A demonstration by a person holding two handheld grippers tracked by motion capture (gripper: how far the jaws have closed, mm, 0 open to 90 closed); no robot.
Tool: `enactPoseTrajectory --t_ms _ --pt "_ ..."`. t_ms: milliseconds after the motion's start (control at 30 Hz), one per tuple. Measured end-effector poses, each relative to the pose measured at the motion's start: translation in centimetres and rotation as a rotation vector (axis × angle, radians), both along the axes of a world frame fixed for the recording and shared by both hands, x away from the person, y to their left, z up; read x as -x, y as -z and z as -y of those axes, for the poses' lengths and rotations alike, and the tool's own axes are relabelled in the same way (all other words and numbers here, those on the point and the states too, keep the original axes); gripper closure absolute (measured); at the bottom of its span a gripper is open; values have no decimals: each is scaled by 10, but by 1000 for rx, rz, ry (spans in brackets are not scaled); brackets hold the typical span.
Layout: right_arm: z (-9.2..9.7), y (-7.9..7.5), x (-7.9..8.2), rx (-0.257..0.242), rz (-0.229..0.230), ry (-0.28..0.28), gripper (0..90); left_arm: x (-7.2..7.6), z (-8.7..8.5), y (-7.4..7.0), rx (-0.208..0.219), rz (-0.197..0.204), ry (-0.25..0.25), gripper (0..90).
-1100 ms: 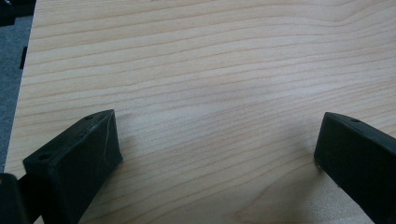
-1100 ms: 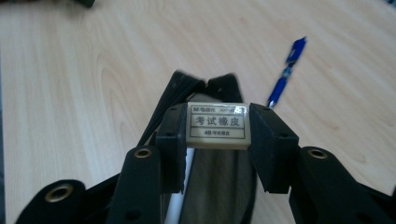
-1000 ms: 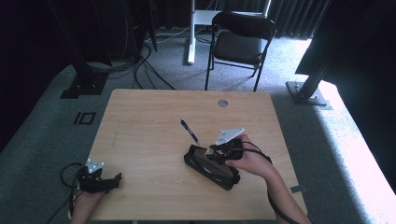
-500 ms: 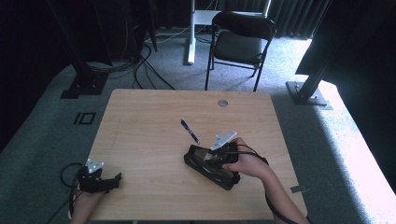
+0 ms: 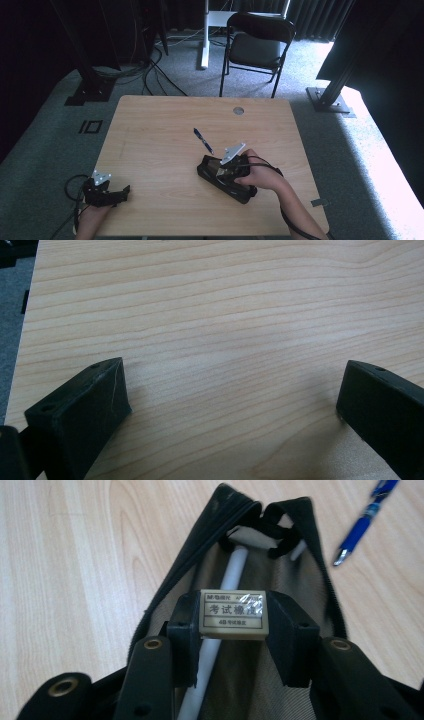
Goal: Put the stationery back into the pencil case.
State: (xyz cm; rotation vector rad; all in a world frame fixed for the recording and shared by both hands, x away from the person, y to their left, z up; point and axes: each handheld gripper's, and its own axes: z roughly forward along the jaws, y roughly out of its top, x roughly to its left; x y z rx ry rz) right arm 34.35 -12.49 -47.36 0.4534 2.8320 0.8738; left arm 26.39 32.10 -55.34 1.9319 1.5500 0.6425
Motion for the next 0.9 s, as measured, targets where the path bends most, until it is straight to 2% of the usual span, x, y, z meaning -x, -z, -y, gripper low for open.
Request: enactPoseTrajectory --t_ms 467,600,900 --pt "-5 6 -3 34 -14 1 586 0 0 0 -3 -2 3 5" --pt "-4 6 -5 21 -13 11 554 0 0 0 -3 -2 3 6" --pt "-2 0 -3 17 -10 -1 555 0 0 0 -3 -2 2 5"
